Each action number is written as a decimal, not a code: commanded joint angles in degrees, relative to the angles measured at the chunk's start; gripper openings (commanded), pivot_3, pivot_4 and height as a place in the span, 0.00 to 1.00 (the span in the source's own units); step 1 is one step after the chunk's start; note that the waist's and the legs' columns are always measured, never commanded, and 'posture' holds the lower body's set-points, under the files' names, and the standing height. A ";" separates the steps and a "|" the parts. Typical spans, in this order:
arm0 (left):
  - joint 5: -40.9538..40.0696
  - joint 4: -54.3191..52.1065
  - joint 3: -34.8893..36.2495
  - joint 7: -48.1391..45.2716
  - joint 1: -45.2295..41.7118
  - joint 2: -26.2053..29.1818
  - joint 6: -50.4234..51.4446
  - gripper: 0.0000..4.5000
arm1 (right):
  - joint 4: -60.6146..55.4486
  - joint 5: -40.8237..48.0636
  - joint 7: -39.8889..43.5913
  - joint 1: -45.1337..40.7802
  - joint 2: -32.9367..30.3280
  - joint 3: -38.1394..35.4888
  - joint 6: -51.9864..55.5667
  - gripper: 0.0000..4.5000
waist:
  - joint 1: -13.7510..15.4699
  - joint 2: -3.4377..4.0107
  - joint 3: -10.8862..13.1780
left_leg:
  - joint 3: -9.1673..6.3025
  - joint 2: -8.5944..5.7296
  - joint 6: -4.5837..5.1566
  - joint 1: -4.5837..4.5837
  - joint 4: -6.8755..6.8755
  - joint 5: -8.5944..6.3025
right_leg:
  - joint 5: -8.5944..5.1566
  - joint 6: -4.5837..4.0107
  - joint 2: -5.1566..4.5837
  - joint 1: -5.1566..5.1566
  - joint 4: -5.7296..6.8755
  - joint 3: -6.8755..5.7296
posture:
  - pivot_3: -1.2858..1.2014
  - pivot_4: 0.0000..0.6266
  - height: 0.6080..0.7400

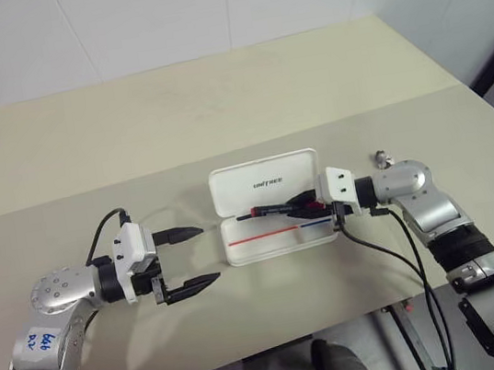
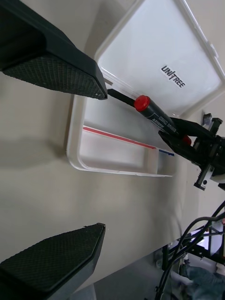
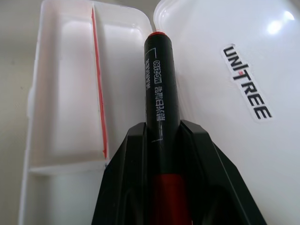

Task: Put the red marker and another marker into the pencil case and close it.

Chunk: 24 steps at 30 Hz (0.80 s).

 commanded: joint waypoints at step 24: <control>0.19 -5.33 8.27 5.73 9.33 0.28 -2.40 1.00 | -30.04 27.70 5.54 8.08 -5.07 -11.72 26.54 0.99 | -0.47 0.00 0.00 | 0.29 0.43 0.08 0.04 0.10 -0.23 | 0.15 -0.13 0.11 -0.02 -0.02 -0.08 | 0.52 0.24 1.00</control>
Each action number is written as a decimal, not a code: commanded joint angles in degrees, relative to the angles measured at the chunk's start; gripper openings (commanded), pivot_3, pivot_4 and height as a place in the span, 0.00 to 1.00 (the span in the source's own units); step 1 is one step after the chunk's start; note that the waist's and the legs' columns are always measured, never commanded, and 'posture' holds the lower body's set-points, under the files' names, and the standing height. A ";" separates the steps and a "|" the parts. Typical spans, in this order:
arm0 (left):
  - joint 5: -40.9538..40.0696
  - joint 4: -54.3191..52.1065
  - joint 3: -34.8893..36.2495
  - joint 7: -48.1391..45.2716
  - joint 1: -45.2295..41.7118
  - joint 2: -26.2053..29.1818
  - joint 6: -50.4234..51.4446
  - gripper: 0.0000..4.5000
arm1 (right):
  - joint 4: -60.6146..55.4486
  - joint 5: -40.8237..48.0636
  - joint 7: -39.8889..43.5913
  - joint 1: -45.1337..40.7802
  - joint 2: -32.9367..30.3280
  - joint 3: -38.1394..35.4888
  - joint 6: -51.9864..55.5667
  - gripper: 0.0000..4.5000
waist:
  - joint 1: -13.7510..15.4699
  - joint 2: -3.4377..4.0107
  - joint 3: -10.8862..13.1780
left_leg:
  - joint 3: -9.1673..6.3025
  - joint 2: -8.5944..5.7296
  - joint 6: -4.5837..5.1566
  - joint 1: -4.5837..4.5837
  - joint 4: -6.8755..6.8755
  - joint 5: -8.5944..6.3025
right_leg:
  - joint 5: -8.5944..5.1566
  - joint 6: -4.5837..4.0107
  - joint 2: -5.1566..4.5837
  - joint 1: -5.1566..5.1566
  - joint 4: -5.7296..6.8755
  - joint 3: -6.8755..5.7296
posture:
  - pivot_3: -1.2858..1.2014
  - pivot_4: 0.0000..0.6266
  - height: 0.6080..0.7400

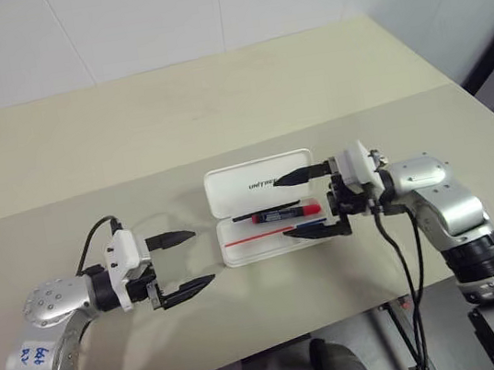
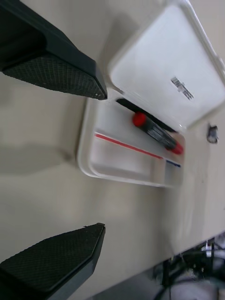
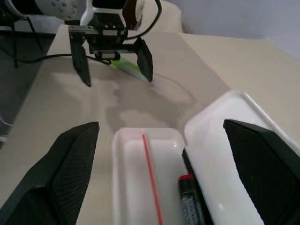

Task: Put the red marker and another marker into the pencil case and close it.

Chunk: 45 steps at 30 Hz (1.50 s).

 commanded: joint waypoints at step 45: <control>5.76 38.32 12.44 -4.64 6.20 3.89 -10.57 0.91 | -2.12 1.10 -0.24 0.89 -4.76 -8.85 -0.27 1.00 | 1.14 0.11 -0.04 | 0.82 0.27 0.20 0.23 0.36 -0.38 | 0.04 -0.01 0.02 0.08 0.04 -0.41 | 0.52 0.24 1.00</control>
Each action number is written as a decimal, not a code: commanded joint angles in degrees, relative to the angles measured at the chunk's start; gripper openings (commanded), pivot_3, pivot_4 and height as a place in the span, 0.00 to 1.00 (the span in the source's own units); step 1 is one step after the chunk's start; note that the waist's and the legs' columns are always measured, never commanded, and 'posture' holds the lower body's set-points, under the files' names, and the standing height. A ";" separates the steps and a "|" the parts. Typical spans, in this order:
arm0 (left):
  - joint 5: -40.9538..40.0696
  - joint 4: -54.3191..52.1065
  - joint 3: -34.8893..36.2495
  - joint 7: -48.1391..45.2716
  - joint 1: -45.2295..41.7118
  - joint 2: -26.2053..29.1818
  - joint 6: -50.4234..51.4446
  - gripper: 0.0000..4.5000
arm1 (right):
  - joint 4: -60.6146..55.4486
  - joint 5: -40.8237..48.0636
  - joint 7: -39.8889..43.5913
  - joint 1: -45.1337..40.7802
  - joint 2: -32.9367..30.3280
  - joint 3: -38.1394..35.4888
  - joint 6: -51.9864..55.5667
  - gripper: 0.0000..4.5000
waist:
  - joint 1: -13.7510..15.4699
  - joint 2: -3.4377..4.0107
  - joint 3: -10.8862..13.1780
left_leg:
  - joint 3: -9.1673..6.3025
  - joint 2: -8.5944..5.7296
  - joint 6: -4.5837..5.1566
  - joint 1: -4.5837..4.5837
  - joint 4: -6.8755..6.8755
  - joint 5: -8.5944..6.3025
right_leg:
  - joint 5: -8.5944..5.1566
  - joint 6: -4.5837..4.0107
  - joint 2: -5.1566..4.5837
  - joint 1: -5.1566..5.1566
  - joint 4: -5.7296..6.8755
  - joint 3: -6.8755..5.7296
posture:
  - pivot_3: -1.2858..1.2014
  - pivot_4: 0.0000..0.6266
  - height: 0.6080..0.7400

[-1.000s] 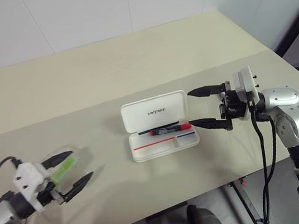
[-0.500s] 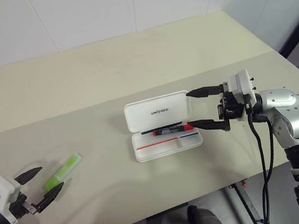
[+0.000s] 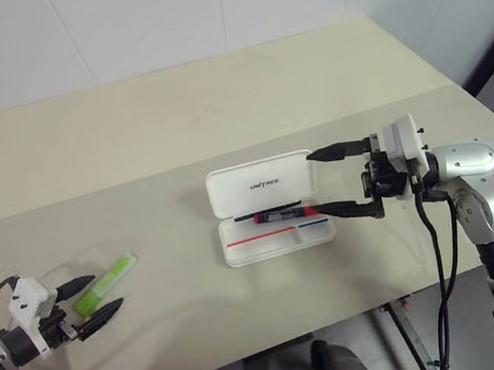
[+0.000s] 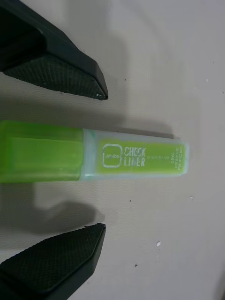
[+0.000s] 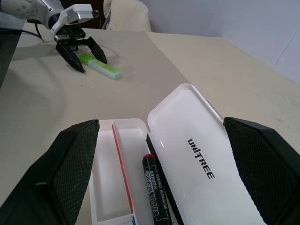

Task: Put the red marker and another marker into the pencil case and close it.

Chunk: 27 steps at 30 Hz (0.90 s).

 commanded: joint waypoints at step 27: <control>-7.96 -29.39 -4.28 0.95 -3.35 0.74 10.92 0.25 | 0.04 -0.01 -0.13 1.41 -1.47 -2.02 -1.76 1.00 | -0.19 0.10 -0.06 | 0.14 0.08 0.19 -0.14 0.41 -0.45 | 0.20 -0.13 -0.08 -0.07 0.00 -0.71 | 0.52 0.24 1.00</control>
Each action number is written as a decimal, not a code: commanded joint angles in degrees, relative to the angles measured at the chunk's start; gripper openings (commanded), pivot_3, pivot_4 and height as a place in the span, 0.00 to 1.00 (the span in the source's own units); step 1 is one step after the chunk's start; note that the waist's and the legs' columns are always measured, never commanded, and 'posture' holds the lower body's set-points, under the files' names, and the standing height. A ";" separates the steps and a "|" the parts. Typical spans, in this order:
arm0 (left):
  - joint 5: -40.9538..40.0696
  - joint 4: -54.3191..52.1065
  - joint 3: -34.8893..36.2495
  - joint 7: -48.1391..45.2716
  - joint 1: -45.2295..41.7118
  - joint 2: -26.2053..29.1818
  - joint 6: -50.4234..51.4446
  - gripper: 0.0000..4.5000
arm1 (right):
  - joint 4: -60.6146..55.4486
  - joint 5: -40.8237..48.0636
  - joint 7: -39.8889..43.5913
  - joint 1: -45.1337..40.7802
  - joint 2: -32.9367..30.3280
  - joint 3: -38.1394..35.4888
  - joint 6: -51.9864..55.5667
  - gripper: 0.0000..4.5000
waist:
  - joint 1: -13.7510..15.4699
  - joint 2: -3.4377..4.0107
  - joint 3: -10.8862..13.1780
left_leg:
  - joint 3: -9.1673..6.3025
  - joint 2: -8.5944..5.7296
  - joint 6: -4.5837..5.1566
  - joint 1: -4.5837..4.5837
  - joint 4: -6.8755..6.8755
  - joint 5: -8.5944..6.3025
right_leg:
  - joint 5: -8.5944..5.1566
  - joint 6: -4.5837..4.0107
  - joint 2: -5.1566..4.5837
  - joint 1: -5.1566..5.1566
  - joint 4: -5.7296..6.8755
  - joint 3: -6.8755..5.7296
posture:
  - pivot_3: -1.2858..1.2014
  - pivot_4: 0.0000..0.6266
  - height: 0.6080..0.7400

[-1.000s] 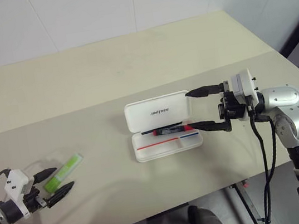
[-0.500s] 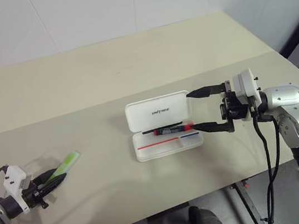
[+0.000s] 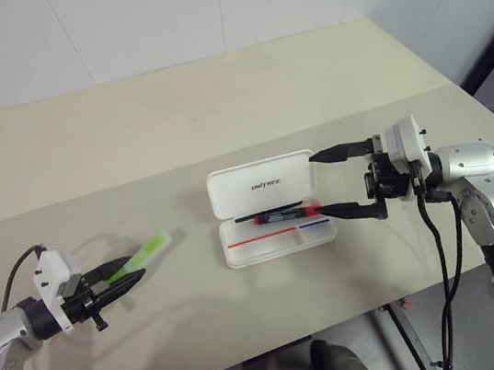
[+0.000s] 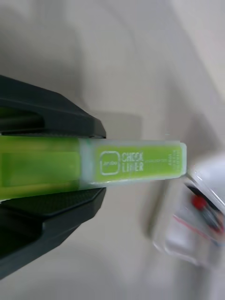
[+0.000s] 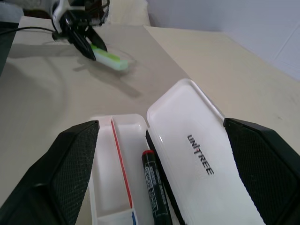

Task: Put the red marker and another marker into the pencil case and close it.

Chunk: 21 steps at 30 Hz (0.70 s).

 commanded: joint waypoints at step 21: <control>12.17 -2.00 -30.79 6.51 -22.21 -12.56 2.30 0.25 | -13.34 3.54 -5.73 12.67 -6.28 -8.93 4.59 1.00 | 0.56 -0.03 -0.02 | 0.04 -0.07 -0.01 0.00 0.19 0.00 | 0.02 0.02 -0.05 0.06 -0.07 -0.33 | 0.52 0.24 1.00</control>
